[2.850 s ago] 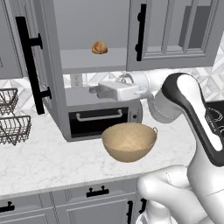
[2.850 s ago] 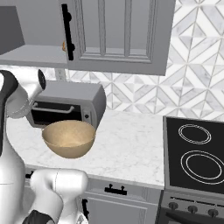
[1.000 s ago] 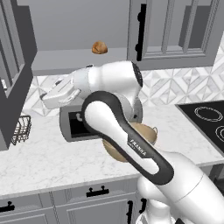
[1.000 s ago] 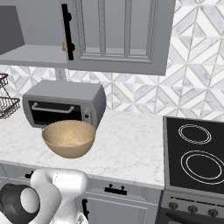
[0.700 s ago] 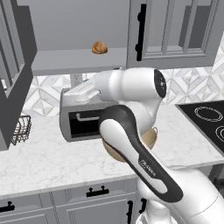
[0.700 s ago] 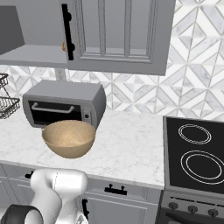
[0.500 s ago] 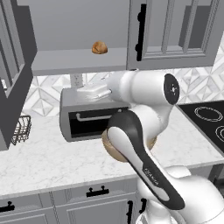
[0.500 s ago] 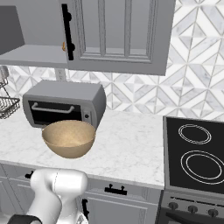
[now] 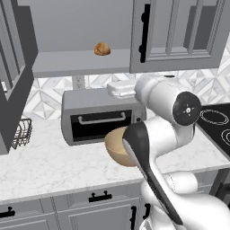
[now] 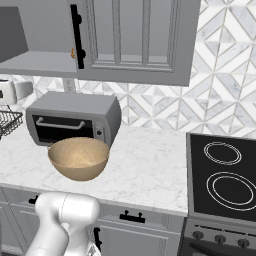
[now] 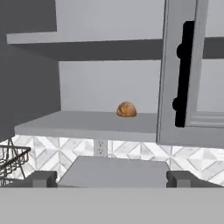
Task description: Open the cabinet, pick up the bread from the cabinet and place it in the basket. Then move the basket to the dining counter.
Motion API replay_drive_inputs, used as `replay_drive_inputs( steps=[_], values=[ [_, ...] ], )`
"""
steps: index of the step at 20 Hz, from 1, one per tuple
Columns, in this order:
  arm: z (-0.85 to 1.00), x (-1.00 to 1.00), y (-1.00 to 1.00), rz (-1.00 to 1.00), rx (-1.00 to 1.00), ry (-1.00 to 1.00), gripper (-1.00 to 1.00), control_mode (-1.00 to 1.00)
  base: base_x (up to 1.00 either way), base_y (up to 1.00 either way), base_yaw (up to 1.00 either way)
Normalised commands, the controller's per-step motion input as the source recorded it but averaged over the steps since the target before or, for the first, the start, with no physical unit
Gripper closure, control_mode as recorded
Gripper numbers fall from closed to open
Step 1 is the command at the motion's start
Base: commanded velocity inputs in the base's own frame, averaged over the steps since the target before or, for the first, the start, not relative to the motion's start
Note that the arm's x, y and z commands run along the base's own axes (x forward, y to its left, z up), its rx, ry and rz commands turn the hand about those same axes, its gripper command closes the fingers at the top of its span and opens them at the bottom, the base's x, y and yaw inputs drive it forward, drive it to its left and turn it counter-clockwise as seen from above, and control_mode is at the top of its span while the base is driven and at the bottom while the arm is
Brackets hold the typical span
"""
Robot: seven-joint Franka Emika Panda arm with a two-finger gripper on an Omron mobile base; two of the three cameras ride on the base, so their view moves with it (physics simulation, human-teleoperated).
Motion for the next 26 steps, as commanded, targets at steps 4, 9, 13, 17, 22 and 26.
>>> replay_drive_inputs(
  steps=[4, 9, 13, 17, 22, 26],
  values=[
    [0.07, 0.08, -0.92, -0.37, -0.01, -0.09, -1.00, -1.00, 0.00, 0.00, 0.00],
    [0.34, 0.00, -0.86, 0.02, 0.04, -0.14, -1.00, -1.00, 0.00, 0.00, 0.00],
    [0.27, 0.00, -0.59, 0.07, 0.01, -0.22, -1.00, -1.00, 0.00, 0.00, 0.00],
    [0.01, 0.12, -0.23, -0.02, 0.00, -0.14, -1.00, -1.00, 0.00, 0.00, 0.00],
    [0.00, 0.54, 0.00, -0.01, 0.00, -0.05, -1.00, -1.00, 0.00, 0.00, 0.00],
    [0.00, 0.84, 0.00, 0.00, 0.00, 0.00, -1.00, -1.00, 0.00, 0.00, 0.00]
  ],
)
